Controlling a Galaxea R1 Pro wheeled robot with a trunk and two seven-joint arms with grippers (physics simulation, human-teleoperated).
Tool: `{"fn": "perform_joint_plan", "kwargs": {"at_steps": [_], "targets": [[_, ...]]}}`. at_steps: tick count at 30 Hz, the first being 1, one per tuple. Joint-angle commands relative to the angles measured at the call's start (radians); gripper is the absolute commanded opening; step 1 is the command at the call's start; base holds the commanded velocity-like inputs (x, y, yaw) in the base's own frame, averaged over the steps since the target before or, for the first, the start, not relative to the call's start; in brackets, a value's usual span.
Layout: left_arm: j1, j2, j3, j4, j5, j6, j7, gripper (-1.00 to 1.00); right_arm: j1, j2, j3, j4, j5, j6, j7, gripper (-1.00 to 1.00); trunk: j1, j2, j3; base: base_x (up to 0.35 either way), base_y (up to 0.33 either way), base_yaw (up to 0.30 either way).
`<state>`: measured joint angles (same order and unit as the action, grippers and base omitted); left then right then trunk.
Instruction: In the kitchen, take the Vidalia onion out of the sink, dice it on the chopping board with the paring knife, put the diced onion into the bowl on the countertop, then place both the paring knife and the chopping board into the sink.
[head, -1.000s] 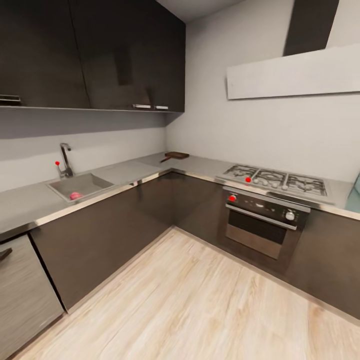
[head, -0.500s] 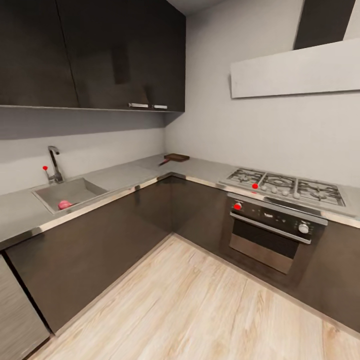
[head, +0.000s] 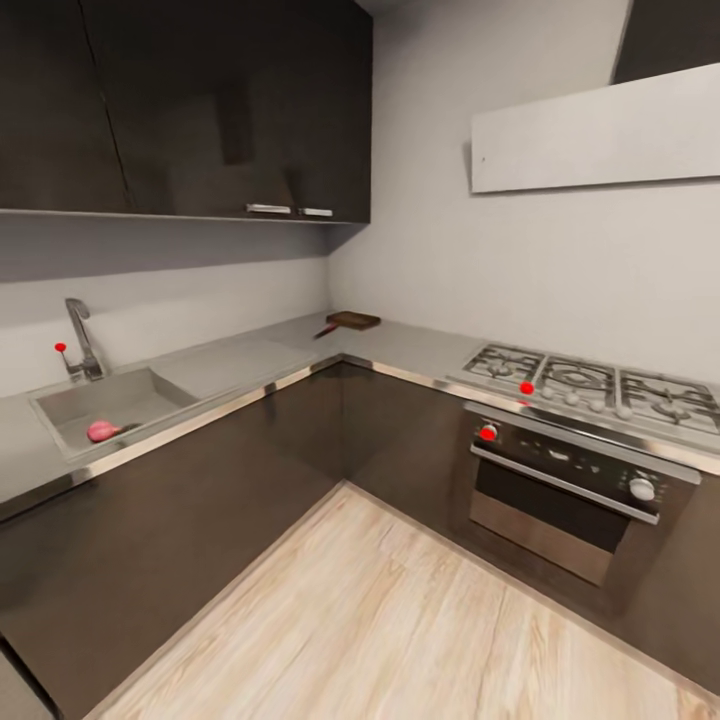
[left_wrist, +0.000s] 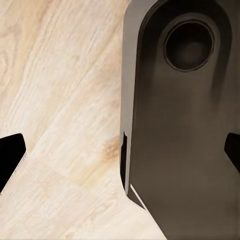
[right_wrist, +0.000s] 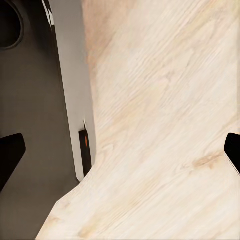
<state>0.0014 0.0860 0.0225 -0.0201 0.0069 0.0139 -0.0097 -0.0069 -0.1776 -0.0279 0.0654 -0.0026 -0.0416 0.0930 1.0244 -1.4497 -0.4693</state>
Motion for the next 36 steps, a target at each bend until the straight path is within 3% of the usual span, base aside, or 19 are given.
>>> {"fn": "perform_joint_plan", "kwargs": {"at_steps": [1,36], "targets": [[0.0,0.0,0.002,-0.001,0.001,0.001,-0.001,1.0,-0.001,0.0,-0.003,0.002,0.0,-0.004,0.004,1.0,0.001,0.0,-0.001,0.343,0.0,0.0],[0.0,-0.001,0.002,-0.001,0.001,0.001,-0.001,1.0,-0.001,0.0,-0.003,0.002,0.0,-0.004,0.004,1.0,0.001,0.0,-0.001,0.343,0.0,0.0]]}}
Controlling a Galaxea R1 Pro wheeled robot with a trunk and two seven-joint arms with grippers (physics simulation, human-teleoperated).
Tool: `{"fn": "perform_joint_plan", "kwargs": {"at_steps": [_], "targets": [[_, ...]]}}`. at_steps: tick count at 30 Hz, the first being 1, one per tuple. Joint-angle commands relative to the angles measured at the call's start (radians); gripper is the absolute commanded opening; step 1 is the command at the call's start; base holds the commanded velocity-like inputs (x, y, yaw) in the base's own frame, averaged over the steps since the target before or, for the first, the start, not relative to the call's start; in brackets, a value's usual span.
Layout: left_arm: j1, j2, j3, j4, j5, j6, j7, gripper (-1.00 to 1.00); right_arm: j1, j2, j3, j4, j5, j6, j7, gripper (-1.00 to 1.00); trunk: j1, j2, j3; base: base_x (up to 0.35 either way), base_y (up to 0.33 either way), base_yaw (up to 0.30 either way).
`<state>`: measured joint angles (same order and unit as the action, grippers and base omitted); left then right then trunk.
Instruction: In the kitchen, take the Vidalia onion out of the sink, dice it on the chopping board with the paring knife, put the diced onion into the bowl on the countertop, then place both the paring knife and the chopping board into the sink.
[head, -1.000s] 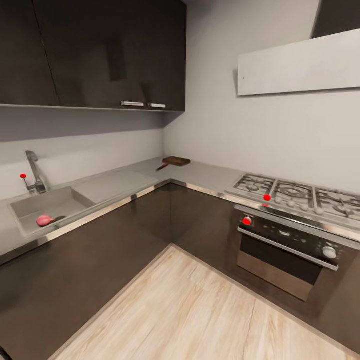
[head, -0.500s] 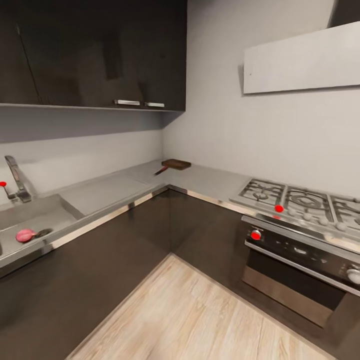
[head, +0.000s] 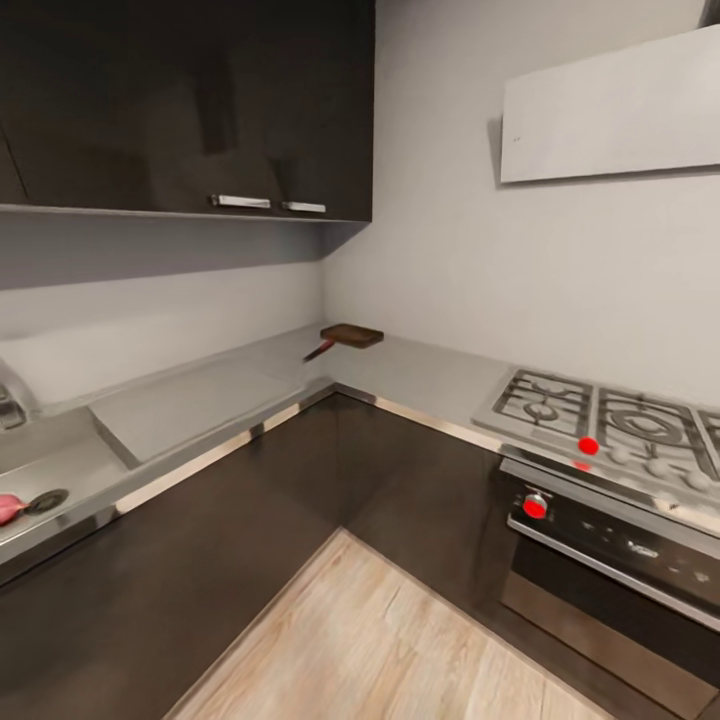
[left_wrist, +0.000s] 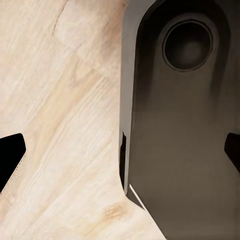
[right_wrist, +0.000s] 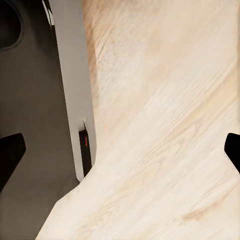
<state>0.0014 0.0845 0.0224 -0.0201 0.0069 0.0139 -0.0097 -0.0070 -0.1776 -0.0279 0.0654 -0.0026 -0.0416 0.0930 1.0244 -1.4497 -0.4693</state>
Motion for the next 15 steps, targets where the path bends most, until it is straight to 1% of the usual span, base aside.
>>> {"fn": "perform_joint_plan", "kwargs": {"at_steps": [1,5,7,8,10,15], "targets": [[0.0,0.0,0.002,-0.001,0.001,0.001,-0.001,1.0,-0.001,0.0,-0.003,0.002,0.0,-0.004,0.004,1.0,0.001,0.0,-0.001,0.343,0.0,0.0],[0.0,0.0,0.002,-0.001,0.001,0.0,-0.001,1.0,-0.001,0.0,-0.003,0.002,0.0,-0.004,0.004,1.0,0.001,0.0,-0.001,0.334,0.0,0.0],[0.0,-0.001,0.002,-0.002,0.001,-0.004,-0.001,1.0,-0.001,0.0,-0.003,0.002,0.0,-0.004,0.004,1.0,0.001,0.0,-0.001,0.214,0.0,0.0],[0.0,-0.007,0.002,-0.002,0.001,-0.008,-0.001,1.0,-0.001,0.0,-0.003,0.002,0.0,-0.004,0.004,1.0,0.001,0.0,-0.001,0.109,0.0,0.0],[0.0,-0.028,0.002,-0.003,0.001,-0.014,0.0,1.0,-0.001,0.0,-0.003,0.002,0.0,-0.004,0.004,1.0,0.001,0.0,-0.001,0.042,0.0,0.0],[0.0,-0.036,0.002,-0.003,0.001,-0.016,0.0,1.0,-0.001,0.0,-0.003,0.002,0.0,-0.004,0.004,1.0,0.001,0.0,-0.001,0.012,0.0,0.0]]}}
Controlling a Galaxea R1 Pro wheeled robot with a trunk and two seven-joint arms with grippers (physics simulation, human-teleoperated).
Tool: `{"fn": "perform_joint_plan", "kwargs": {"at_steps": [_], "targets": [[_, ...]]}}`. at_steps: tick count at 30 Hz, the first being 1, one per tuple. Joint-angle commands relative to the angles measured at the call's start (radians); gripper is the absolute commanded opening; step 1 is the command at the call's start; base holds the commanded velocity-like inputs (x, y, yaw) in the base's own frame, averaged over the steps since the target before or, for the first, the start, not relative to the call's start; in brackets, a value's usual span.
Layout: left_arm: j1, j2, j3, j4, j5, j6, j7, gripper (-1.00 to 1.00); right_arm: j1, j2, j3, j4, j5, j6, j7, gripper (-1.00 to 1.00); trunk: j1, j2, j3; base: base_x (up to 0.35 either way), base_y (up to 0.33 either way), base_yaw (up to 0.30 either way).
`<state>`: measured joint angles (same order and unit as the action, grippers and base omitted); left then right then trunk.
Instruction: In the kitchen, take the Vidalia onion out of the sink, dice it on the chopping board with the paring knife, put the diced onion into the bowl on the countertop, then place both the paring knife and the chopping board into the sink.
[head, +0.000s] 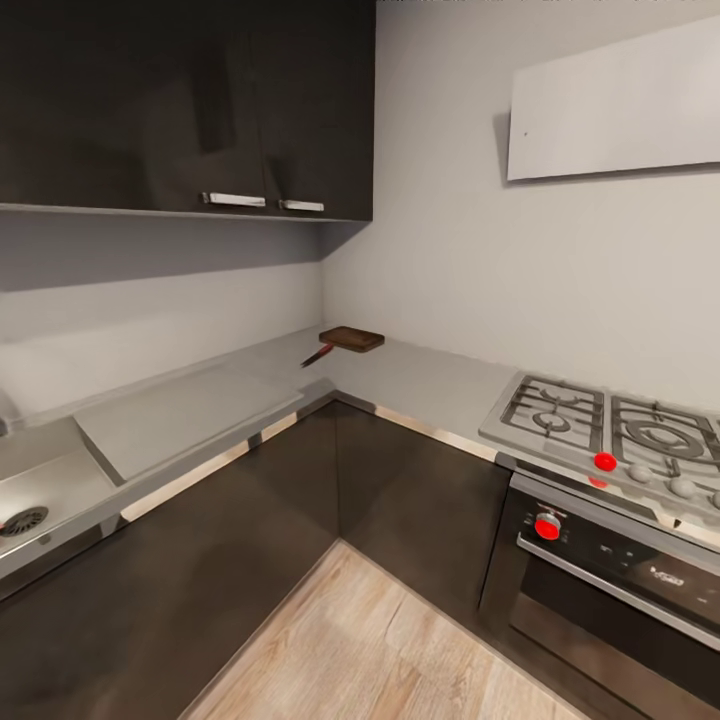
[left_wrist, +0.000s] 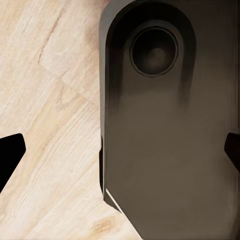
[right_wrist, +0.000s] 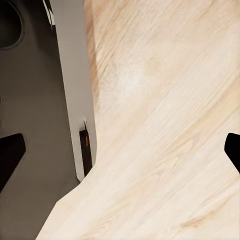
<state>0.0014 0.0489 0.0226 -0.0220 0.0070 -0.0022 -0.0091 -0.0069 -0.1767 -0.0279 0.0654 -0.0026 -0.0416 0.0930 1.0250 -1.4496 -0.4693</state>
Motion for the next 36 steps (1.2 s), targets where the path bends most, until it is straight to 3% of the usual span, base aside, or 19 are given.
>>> {"fn": "perform_joint_plan", "kwargs": {"at_steps": [1,16,36], "targets": [[0.0,-0.001,0.002,-0.001,0.001,0.0,-0.001,1.0,-0.001,0.001,-0.003,0.002,0.0,-0.004,0.004,1.0,0.0,0.0,-0.001,0.005,0.0,0.0],[0.0,-0.003,0.002,-0.002,0.001,0.003,0.003,1.0,-0.001,0.009,-0.003,0.002,0.0,-0.004,0.004,1.0,-0.058,0.105,0.046,0.004,0.0,0.0],[0.0,-0.008,0.002,-0.001,0.001,0.005,0.003,1.0,-0.001,0.01,-0.003,0.002,0.0,-0.004,0.004,1.0,-0.134,0.245,0.109,0.31,0.0,0.0]]}}
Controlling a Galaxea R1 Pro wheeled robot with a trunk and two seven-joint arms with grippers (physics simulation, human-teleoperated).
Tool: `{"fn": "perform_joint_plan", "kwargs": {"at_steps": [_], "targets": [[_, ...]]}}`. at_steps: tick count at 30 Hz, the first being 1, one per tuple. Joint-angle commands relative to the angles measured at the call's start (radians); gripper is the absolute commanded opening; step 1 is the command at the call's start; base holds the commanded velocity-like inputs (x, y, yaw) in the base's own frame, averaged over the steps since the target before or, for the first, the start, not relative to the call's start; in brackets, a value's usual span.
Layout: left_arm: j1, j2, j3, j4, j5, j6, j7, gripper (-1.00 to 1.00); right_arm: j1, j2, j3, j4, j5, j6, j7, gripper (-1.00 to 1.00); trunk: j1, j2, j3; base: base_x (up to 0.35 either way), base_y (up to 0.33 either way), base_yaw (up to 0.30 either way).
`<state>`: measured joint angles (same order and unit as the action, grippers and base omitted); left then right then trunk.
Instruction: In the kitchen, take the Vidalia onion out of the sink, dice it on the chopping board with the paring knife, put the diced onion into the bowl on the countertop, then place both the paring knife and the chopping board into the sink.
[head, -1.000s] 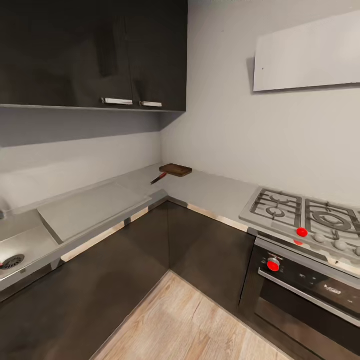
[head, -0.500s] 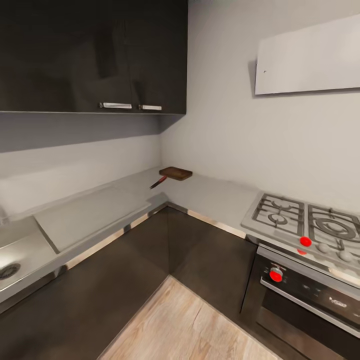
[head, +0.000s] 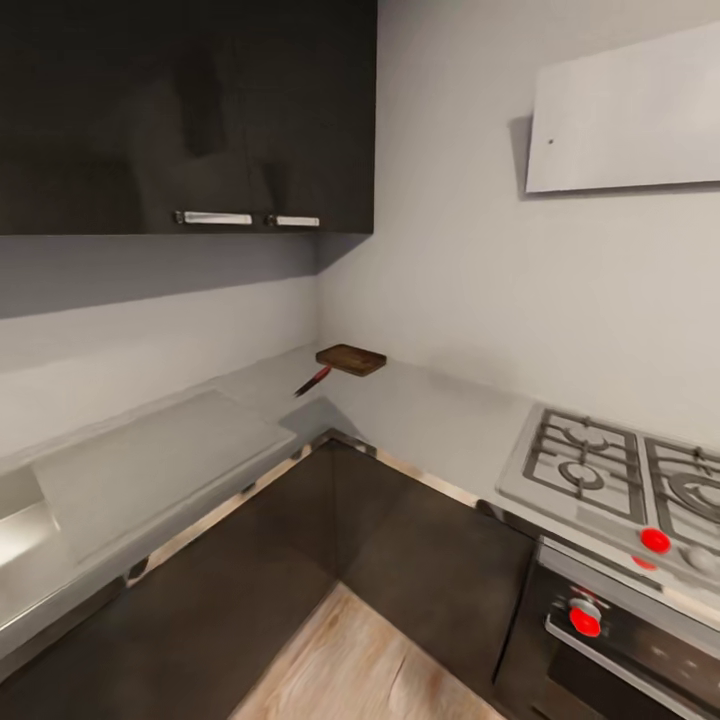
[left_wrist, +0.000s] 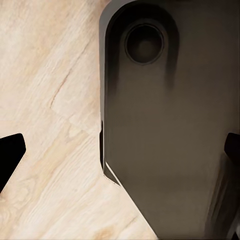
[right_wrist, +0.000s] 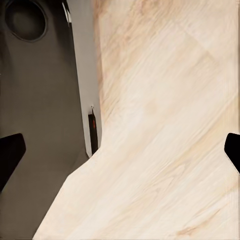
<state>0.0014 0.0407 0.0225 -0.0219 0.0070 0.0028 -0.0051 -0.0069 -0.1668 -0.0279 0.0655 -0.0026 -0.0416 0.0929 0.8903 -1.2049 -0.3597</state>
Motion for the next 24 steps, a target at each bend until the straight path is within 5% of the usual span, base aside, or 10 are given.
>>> {"fn": "perform_joint_plan", "kwargs": {"at_steps": [1,10,14,21,24], "targets": [[0.0,0.001,0.002,-0.001,0.001,0.0,0.0,1.0,-0.001,0.002,-0.005,-0.003,0.0,-0.004,0.004,1.0,-0.003,0.007,0.002,0.222,0.0,0.0],[0.0,0.0,0.002,-0.001,0.001,0.0,0.0,1.0,-0.001,0.026,-0.004,-0.162,0.0,-0.014,0.004,1.0,-0.038,0.07,0.031,0.054,0.0,0.0],[0.0,-0.004,0.001,-0.001,0.001,0.0,0.0,1.0,-0.001,0.04,0.001,-0.359,0.001,-0.013,0.002,1.0,-0.053,0.098,0.043,0.004,0.0,0.0],[0.0,-0.005,0.001,-0.001,0.001,-0.001,0.0,1.0,-0.001,0.048,0.005,-0.549,0.003,-0.014,0.002,1.0,-0.08,0.147,0.065,0.0,0.0,0.0],[0.0,-0.007,0.001,-0.001,0.001,-0.001,0.0,1.0,-0.001,0.051,0.042,-0.665,0.011,-0.014,0.003,1.0,-0.091,0.168,0.075,0.0,0.0,0.0]]}}
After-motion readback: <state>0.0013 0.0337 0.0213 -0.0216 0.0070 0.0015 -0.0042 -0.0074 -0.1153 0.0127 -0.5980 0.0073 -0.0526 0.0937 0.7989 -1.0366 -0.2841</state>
